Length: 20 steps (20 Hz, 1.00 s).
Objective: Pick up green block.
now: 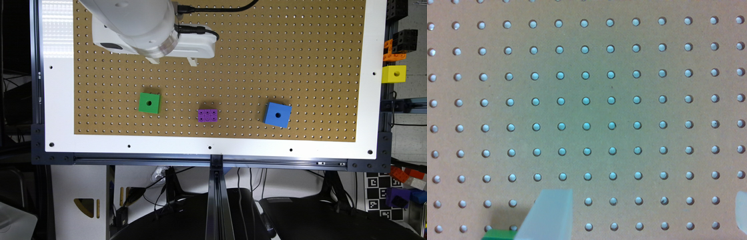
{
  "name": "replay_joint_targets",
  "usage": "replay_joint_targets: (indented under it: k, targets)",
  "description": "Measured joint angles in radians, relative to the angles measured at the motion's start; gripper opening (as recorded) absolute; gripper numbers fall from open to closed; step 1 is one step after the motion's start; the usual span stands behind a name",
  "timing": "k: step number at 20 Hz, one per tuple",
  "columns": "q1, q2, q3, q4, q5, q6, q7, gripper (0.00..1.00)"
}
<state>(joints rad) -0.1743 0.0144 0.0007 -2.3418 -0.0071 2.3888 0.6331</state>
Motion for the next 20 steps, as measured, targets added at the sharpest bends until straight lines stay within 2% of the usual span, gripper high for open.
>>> replay_joint_targets:
  k: [5,7,9,11,13,17,20]
  targets:
    - [-0.004,0.0,0.0,-0.001,-0.0007,0.0,0.0,1.0]
    - [-0.015,0.0,0.0,0.002,-0.0023,0.001,-0.009,1.0]
    - [-0.04,0.006,0.0,0.014,-0.0027,0.003,-0.035,1.0]
    - [-0.07,0.024,0.0,0.04,-0.0027,0.003,-0.067,1.0]
    - [-0.09,0.06,0.0,0.082,-0.0026,0.003,-0.087,1.0]
    - [-0.105,0.147,0.0,0.175,-0.0026,0.002,-0.102,1.0]
    - [-0.118,0.189,0.0,0.22,-0.0026,0.001,-0.113,1.0]
